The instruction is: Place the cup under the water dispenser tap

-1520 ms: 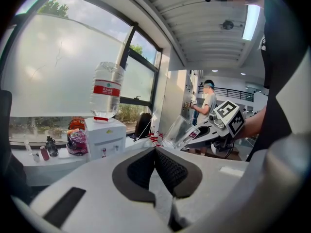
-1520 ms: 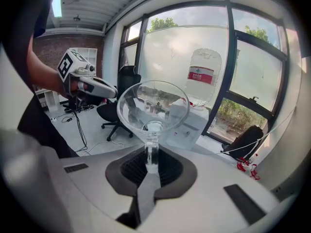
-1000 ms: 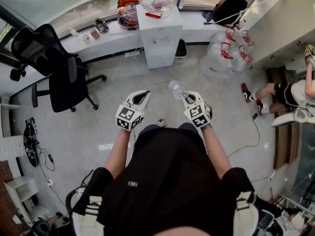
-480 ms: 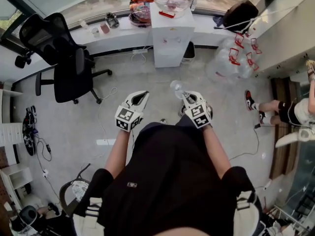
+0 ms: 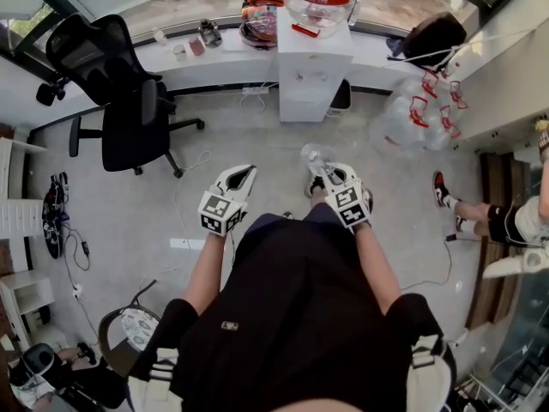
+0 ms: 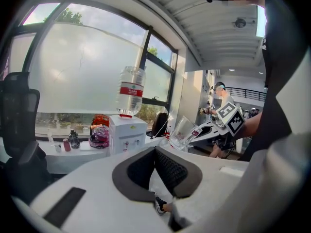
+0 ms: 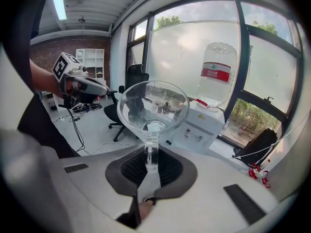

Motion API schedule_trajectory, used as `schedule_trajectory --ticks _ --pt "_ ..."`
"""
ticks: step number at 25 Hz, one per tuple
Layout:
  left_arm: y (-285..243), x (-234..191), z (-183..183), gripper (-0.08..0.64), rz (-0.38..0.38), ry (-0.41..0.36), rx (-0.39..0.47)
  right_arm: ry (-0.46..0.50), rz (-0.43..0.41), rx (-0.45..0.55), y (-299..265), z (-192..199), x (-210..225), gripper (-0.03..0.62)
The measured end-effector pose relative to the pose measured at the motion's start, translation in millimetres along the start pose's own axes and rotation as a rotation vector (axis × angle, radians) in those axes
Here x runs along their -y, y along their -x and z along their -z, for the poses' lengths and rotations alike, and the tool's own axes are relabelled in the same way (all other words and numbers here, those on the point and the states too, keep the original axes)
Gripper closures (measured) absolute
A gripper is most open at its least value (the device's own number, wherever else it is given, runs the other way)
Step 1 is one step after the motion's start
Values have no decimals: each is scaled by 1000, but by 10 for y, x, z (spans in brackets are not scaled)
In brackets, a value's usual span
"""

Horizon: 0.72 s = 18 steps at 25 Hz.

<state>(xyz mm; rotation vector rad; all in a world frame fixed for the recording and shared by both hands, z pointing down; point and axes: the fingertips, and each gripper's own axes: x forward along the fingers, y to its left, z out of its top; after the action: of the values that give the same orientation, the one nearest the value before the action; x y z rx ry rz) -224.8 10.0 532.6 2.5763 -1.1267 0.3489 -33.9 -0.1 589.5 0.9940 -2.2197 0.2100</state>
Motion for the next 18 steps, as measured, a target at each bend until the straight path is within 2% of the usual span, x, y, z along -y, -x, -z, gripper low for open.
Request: schedule_trajectory --ticks 6,11,18 --pt "-268 -16 -101 560 14 -3 -14 -23 -1 -10 -86 45 228 581" --pt "-630 -17 -186 560 49 -35 -32 -60 4 -22 -179 137 503 581" --pt "-1121 -66 -228 560 83 -32 -82 -108 -6 -50 -415 280 882 581"
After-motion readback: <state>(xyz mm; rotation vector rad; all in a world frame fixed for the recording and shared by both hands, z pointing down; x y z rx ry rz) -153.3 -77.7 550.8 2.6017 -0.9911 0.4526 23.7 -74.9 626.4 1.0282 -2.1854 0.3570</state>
